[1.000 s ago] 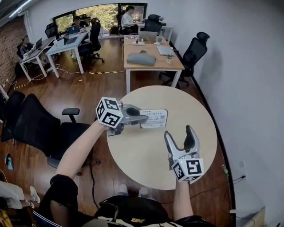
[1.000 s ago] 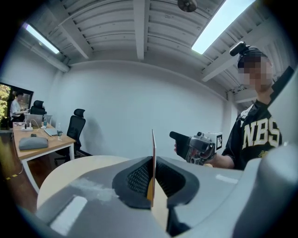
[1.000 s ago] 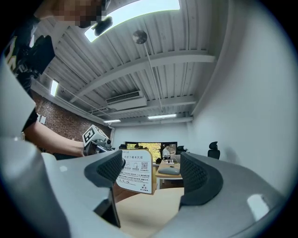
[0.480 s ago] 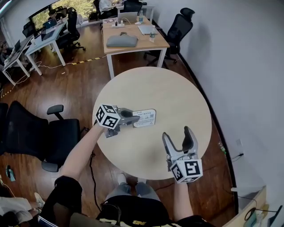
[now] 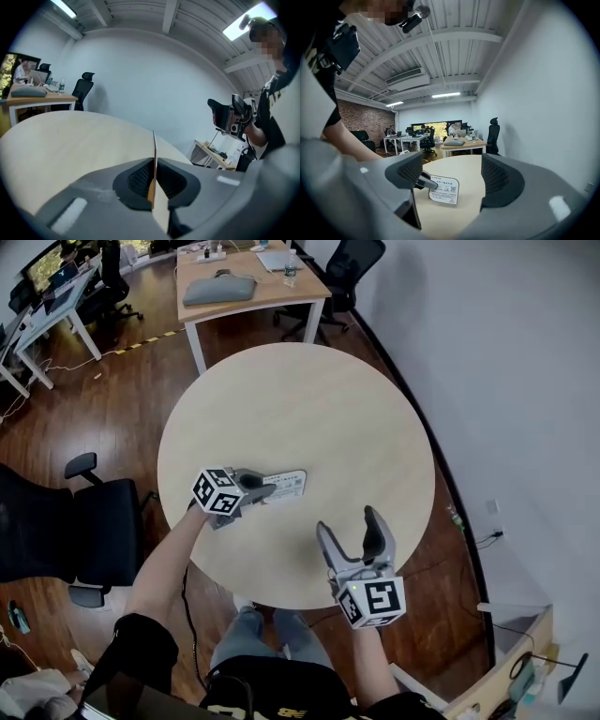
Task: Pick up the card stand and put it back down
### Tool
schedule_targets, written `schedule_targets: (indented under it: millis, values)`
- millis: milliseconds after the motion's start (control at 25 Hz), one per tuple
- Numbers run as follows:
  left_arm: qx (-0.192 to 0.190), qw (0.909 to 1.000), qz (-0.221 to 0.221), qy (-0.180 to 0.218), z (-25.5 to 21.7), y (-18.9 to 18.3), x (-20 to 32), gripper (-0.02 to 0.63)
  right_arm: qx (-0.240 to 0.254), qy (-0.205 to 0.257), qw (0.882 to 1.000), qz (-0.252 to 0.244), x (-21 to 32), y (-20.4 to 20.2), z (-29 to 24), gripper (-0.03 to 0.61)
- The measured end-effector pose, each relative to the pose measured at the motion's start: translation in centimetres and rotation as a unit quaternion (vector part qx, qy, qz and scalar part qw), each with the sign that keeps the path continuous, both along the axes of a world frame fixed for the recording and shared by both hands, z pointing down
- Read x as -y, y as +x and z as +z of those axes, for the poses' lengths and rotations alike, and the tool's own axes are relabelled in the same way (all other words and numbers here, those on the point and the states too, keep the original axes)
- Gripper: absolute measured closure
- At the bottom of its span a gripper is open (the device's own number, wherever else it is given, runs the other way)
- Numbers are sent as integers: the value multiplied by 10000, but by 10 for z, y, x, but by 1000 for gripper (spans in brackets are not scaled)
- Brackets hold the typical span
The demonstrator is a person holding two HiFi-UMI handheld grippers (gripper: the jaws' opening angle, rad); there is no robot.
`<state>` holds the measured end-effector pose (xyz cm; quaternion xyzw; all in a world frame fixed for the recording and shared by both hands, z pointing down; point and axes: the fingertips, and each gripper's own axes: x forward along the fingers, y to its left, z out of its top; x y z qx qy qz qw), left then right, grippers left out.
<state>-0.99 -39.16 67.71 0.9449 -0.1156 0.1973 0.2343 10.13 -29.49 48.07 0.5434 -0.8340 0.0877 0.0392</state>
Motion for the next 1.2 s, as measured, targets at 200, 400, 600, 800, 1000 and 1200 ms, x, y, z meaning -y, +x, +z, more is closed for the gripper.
schedule_targets:
  millis: [200,400,600,800,1000,1200]
  values:
    - [-116,9999,60,44,29,14,-2,598,-131,-157,9997,152,5,14,17,192]
    - [-36,9999,124,10,53,21,-1,598,-186,-263,9991,278,6,24,30,192]
    - [-31,10000,66,5,65,26,4,598,-235,-345,9986,330,6,32,38,192]
    - [458,9989,119,20,86,23,-5,550,-237,-325,9985,370,6,40,39,192]
    - [433,9988,-170,-126,88,16,-4,411,-202,-292,9988,344,7,43,41,192]
    - [435,9978,-486,69,60,0,1,403,-110,-147,9996,217,13,40,28,192]
